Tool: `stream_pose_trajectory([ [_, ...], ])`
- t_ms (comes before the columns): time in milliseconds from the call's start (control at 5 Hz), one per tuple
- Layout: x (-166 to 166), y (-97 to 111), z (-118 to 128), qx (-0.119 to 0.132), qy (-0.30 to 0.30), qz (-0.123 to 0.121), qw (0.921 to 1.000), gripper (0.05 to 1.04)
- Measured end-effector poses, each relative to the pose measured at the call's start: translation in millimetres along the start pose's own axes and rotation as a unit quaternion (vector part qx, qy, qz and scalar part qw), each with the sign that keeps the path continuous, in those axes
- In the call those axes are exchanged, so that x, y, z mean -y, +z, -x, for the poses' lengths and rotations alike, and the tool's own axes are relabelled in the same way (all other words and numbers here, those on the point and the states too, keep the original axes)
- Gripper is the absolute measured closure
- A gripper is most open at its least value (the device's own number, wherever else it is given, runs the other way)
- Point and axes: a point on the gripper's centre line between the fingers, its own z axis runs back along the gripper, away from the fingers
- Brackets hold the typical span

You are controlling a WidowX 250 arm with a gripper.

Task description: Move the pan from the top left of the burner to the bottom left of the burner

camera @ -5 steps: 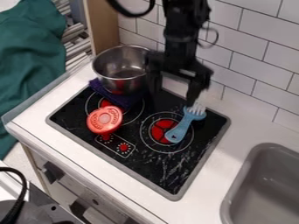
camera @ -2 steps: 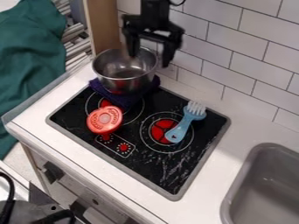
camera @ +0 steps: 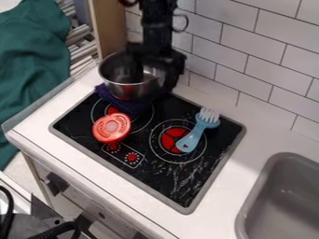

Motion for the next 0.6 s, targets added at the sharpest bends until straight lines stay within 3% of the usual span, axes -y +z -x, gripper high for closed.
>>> stream_pose_trajectory([
  [200, -0.1, -12.3, -1.2, -0.012, -0.005, 0.001, 0.9999, 0.114],
  [600, -3.1, -14.3, -1.8, -0.004, -0.007, -0.009, 0.9999, 0.708],
])
